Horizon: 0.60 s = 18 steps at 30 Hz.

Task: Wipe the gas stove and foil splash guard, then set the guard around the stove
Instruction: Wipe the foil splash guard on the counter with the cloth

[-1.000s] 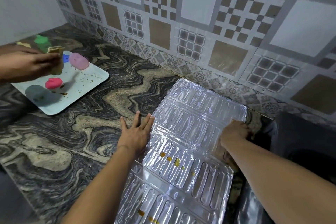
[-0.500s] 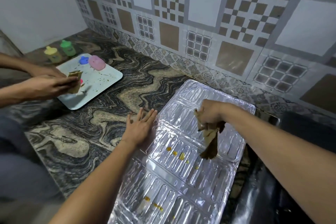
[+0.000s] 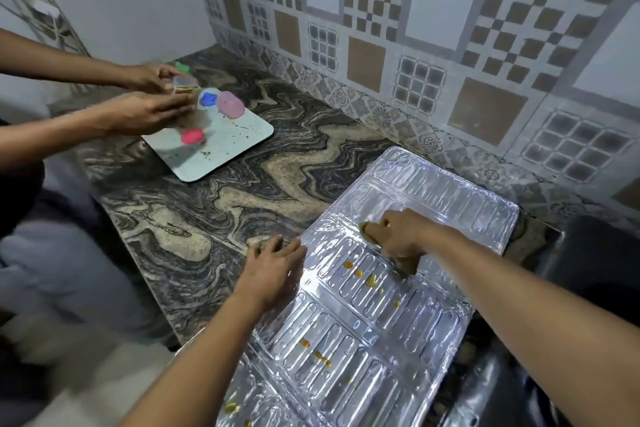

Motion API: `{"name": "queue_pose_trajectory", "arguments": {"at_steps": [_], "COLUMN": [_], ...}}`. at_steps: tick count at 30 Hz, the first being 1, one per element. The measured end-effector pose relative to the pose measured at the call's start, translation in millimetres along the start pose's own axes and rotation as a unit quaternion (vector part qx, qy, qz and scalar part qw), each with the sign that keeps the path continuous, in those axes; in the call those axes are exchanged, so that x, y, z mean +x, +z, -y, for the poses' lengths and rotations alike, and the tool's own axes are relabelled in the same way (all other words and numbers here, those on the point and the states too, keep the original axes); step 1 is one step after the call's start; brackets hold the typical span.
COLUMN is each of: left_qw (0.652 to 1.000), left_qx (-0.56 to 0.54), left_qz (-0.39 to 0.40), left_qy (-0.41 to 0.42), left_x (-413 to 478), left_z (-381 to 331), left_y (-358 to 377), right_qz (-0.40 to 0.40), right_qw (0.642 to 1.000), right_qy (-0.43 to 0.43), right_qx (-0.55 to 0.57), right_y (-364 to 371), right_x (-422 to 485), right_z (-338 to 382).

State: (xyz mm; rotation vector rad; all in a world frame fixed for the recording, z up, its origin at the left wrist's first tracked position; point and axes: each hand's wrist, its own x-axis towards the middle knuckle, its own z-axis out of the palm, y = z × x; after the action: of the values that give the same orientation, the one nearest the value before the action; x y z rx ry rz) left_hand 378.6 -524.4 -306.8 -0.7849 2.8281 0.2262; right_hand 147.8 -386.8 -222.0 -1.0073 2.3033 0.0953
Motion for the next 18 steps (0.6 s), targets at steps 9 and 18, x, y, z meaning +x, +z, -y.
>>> {"name": "queue_pose_trajectory", "arguments": {"at_steps": [9, 18], "left_qw": [1.000, 0.999], "left_qx": [-0.010, -0.045], "left_qz": [0.018, 0.000], "left_qy": [0.006, 0.004], "left_x": [-3, -8], "left_z": [4, 4], "left_y": [2, 3], "right_qz": [-0.296, -0.076], "right_qw": [0.947, 0.956], "right_qy": [-0.124, -0.180], "right_qx": [-0.015, 0.220], "right_y": [-17, 48], "right_x": [-8, 4], "right_z": [47, 68]}}
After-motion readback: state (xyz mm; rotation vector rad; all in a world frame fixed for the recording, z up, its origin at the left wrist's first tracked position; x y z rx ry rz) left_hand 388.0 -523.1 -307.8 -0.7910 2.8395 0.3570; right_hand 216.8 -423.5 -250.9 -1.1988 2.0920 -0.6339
